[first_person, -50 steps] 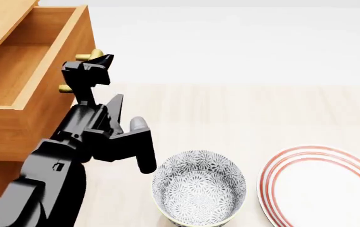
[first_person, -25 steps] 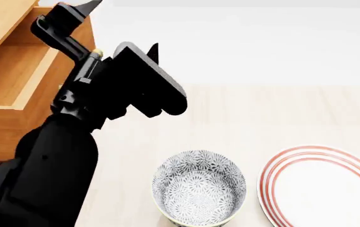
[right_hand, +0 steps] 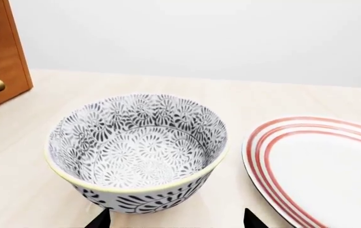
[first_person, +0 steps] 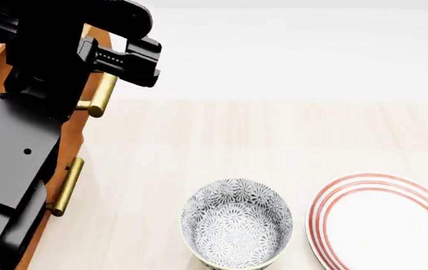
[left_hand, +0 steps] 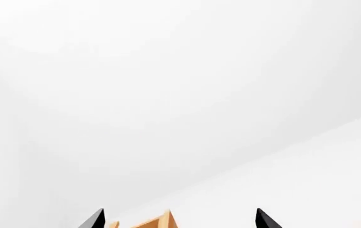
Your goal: Open the top drawer of the cabinet.
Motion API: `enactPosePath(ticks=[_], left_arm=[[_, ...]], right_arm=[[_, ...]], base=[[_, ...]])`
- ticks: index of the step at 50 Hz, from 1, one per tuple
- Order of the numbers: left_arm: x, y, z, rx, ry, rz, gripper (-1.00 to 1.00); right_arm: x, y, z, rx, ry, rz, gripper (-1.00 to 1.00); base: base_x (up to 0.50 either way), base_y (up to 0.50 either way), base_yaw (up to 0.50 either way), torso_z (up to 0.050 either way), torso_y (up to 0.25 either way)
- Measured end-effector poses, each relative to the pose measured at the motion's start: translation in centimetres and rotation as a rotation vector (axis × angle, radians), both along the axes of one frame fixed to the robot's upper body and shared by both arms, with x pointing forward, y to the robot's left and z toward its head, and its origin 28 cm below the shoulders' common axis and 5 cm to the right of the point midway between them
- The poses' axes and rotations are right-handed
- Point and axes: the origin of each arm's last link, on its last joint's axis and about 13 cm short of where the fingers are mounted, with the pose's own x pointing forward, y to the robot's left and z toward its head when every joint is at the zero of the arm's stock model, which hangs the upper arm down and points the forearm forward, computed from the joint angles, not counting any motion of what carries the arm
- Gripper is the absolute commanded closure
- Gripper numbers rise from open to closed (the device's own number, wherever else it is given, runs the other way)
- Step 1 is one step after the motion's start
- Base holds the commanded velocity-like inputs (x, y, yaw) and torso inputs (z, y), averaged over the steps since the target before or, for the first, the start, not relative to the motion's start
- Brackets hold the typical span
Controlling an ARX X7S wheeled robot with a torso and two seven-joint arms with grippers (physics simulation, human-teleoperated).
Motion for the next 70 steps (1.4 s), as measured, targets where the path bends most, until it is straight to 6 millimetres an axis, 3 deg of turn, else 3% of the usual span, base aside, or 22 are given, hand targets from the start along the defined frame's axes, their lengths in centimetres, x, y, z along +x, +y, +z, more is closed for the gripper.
enactPosePath(ticks=[28, 70], left_arm=[[1.0, 1.4, 2.5, -0.234, 0.197, 0.057, -1.00], [2.2, 1.3, 4.6, -0.475, 0.379, 0.075, -1.00]], right_arm=[[0.1, 0.0, 0.0, 0.001, 0.013, -0.012, -1.00], [-0.1, 0.0, -0.2, -0.003, 0.019, -0.002, -1.00]], base=[[0.00, 0.00, 0.00, 0.000, 0.000], [0.00, 0.00, 0.00, 0.000, 0.000]])
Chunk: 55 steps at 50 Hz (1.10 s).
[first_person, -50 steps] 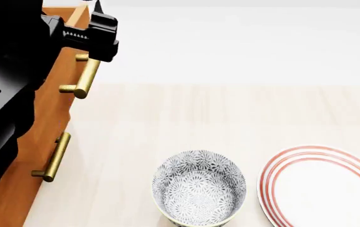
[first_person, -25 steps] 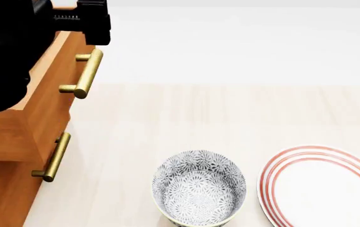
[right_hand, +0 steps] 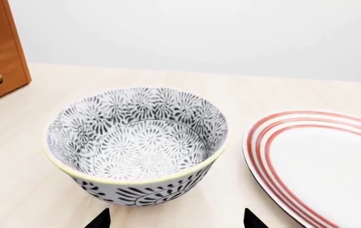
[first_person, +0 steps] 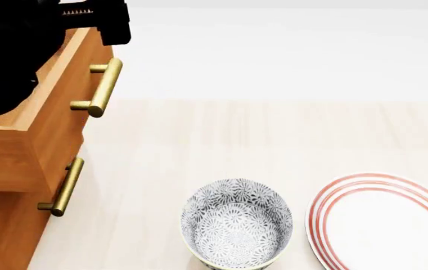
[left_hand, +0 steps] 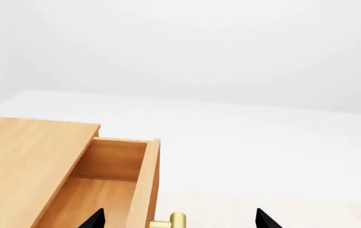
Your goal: Open the top drawer of the cabinet.
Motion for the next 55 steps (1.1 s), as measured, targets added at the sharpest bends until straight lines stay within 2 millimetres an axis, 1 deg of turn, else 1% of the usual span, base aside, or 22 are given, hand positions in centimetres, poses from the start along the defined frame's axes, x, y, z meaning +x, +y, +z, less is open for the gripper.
enactPosePath(ticks=[24, 43, 55], left_arm=[[0.6, 0.0, 0.2, -0.083, 0.081, 0.020, -1.00], [1.3, 0.4, 0.8, -0.083, 0.119, 0.076, -1.00], [2.0, 0.6, 0.5, -0.117, 0.201, 0.095, -1.00]], right_arm=[[0.0, 0.0, -0.1, -0.003, 0.003, 0.003, -1.00], [0.1, 0.0, 0.0, 0.001, 0.010, -0.004, -1.00], [0.1, 0.0, -0.1, 0.001, 0.012, -0.001, -1.00]], base=[[0.00, 0.00, 0.00, 0.000, 0.000], [0.00, 0.00, 0.00, 0.000, 0.000], [0.00, 0.00, 0.00, 0.000, 0.000]])
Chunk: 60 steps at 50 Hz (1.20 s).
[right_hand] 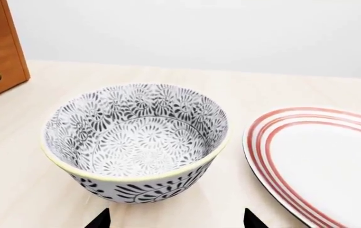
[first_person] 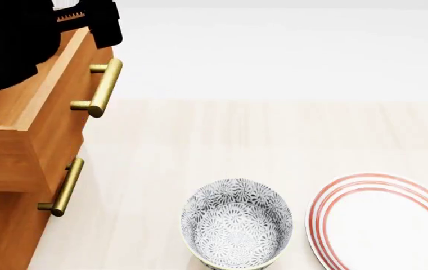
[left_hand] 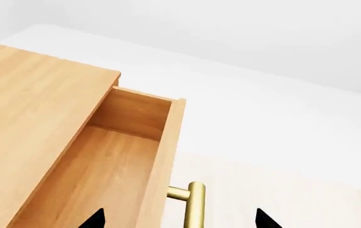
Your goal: Open the top drawer of the cabinet.
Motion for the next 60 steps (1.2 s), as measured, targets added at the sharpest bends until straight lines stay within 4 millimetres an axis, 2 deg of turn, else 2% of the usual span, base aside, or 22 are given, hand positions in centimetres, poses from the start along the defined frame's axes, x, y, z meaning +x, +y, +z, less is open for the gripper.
enactPosePath(ticks=[60], left_arm=[[2.0, 1.1, 1.0, -0.311, 0.171, 0.086, -1.00]], right_arm=[[-0.1, 0.0, -0.1, -0.001, 0.009, 0.004, -1.00]], base=[[0.00, 0.00, 0.00, 0.000, 0.000]])
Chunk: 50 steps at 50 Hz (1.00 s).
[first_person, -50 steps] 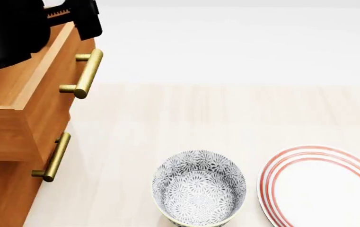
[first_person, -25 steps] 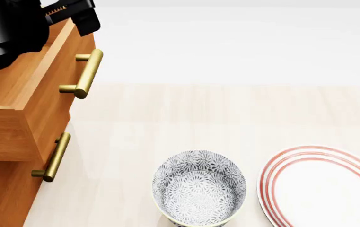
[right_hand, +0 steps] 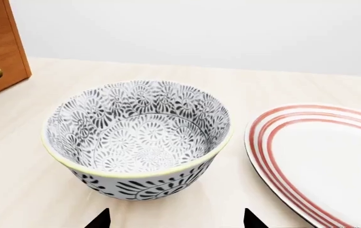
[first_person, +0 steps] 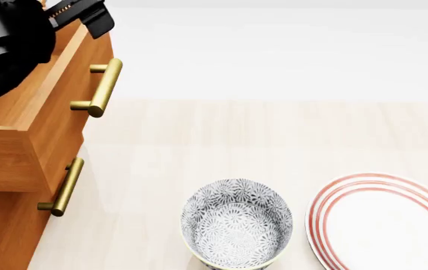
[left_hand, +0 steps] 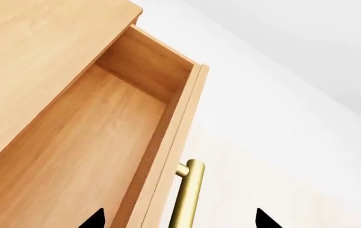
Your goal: Open the top drawer of the cabinet.
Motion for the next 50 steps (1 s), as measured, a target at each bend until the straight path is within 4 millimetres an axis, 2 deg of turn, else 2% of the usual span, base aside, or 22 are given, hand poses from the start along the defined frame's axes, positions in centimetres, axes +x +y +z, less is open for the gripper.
enactPosePath(ticks=[34, 50], left_arm=[[0.4, 0.2, 0.1, -0.144, 0.103, 0.032, -1.00], [0.0, -1.3, -0.4, -0.129, 0.107, -0.032, -1.00]], right_arm=[[-0.1, 0.0, 0.0, 0.004, 0.006, 0.002, -1.00], [-0.1, 0.0, 0.0, 0.002, 0.003, 0.010, -1.00]], base=[[0.00, 0.00, 0.00, 0.000, 0.000], [0.00, 0.00, 0.00, 0.000, 0.000]])
